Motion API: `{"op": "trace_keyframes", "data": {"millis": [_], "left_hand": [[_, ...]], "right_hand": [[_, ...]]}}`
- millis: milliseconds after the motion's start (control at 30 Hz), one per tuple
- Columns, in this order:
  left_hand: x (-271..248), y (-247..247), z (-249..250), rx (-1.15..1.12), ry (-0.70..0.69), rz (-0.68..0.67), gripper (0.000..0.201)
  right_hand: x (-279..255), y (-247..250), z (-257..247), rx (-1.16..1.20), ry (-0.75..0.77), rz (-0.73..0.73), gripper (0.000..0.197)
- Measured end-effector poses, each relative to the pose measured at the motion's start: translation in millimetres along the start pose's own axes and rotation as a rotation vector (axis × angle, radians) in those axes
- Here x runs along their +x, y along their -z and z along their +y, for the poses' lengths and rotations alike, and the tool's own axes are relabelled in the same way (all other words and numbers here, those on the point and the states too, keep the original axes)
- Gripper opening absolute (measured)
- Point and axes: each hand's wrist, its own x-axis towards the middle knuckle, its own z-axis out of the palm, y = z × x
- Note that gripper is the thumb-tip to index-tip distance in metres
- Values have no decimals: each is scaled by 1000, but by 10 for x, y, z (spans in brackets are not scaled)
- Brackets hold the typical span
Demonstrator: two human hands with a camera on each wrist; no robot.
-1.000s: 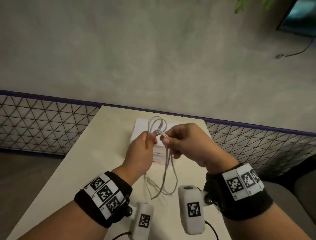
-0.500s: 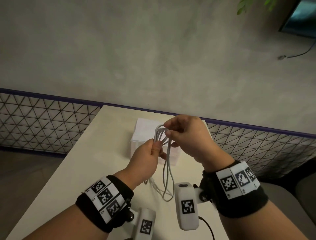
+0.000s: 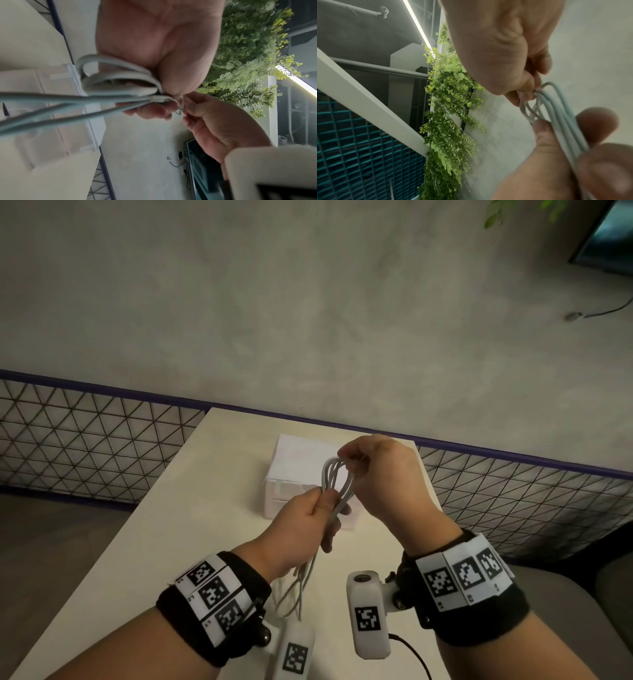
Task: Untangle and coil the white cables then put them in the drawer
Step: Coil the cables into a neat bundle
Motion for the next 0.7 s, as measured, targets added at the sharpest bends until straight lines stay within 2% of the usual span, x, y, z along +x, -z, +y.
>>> {"op": "trace_keyframes", "data": {"millis": [100,233,300,367,467,567,700], "left_hand": [[-23,-13,21,-148,28,-33,39],[-45,22,51,-247,33,-61,40],[-55,35,56,-252,39,-62,39],[-67,47,67,-264,41,-70,37],[-77,57,80,-270,34,-130,38],[-94,80,98,-253,34,-207,39],[-110,133,111,-239,8,-313,45]], "right_hand": [[8,-17,76,52,14,36,20],[9,-26,218,321,-64,-22,25],[-8,31,290,541,-122,-151,34],[-36,81,356,857,-162,-369,49],[-57,59,455,1164,-141,-607,69],[-53,0,470,1284,-61,-688,64],[-36,-32,445,1344,-19,-642,40]]}}
